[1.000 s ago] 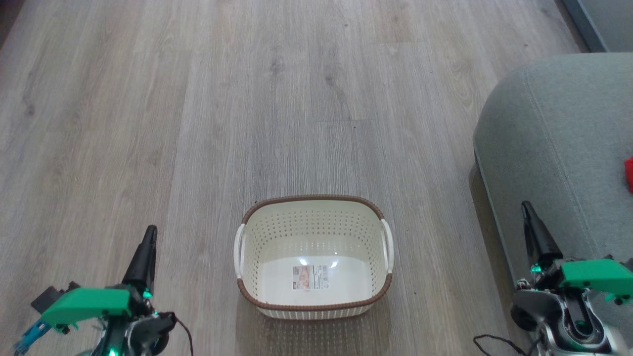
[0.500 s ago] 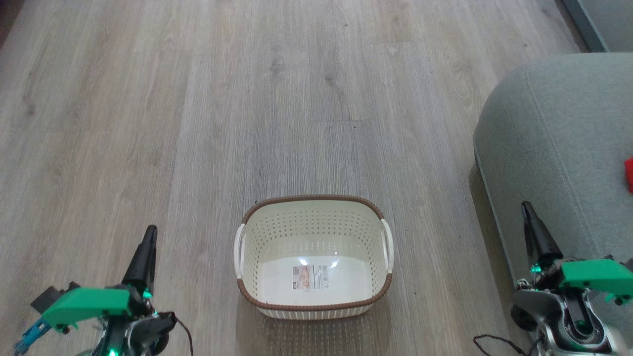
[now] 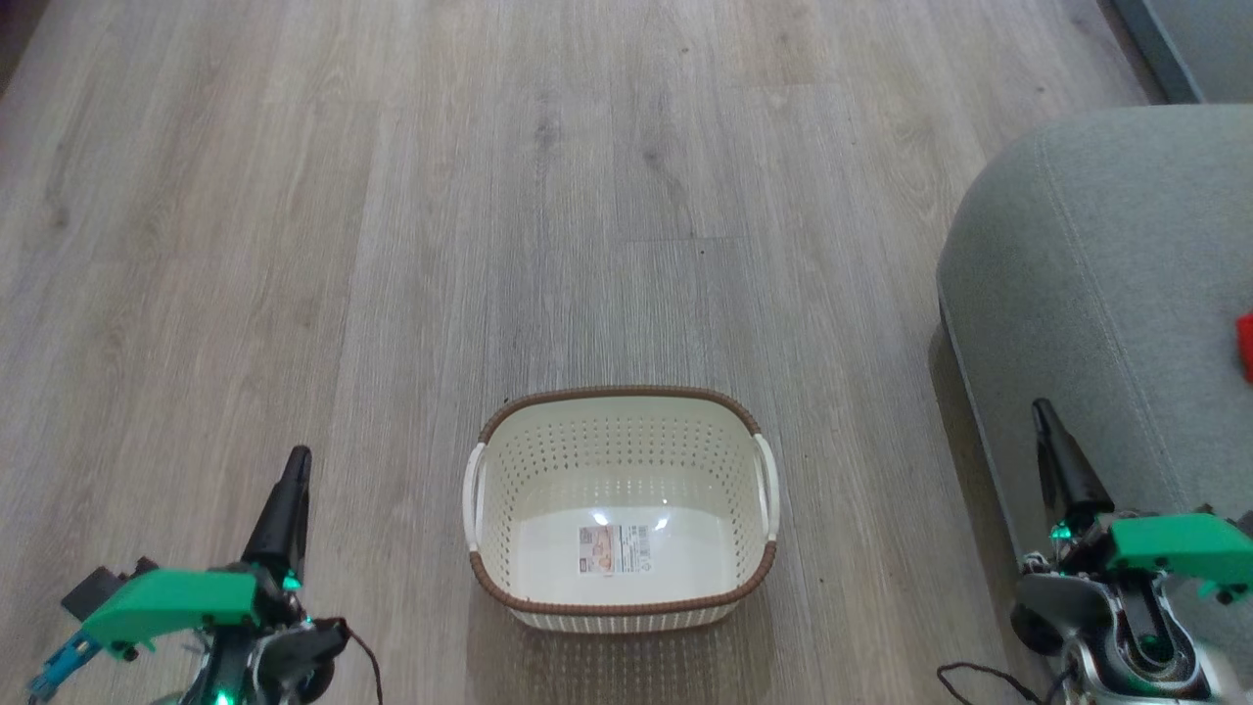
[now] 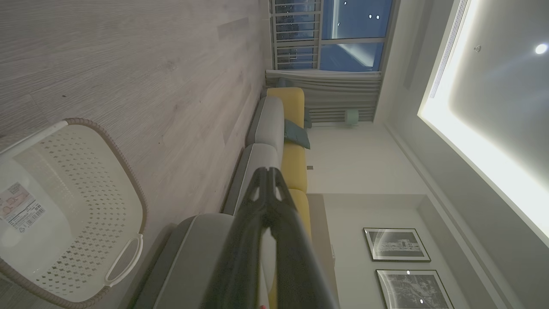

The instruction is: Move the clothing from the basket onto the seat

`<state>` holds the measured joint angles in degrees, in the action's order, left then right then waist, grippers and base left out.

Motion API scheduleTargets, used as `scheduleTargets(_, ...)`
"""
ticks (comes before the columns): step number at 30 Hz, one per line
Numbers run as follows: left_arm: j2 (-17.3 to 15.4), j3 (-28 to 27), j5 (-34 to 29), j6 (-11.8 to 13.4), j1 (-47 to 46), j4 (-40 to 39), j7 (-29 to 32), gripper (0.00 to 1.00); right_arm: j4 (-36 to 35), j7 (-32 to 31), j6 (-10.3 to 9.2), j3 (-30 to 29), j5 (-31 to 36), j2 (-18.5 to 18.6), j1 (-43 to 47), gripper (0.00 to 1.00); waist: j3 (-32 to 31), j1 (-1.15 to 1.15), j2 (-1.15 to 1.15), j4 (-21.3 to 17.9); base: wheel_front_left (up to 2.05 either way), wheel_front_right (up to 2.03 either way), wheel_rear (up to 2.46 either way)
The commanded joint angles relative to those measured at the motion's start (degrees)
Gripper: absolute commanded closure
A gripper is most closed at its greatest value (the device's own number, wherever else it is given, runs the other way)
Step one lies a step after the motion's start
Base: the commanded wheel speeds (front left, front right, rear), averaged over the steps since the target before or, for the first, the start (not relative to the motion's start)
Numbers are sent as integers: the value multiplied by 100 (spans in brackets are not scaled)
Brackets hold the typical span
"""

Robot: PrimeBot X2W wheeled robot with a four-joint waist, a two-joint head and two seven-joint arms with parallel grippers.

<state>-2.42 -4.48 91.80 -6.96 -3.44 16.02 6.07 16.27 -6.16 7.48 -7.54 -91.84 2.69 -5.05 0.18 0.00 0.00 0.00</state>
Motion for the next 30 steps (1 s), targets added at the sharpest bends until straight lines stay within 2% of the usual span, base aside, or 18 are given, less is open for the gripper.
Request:
scheduleTargets(1, -45, -204, 38, -53, -275, -198, 41, 100, -224, -32, 1, 103, -33, 19, -114, 100, 0, 0, 0, 0, 0, 0, 0)
scheduleTargets(30, -45, -203, 38, -53, -275, -198, 41, 100, -224, -32, 1, 103, -33, 19, -114, 100, 0, 0, 0, 0, 0, 0, 0)
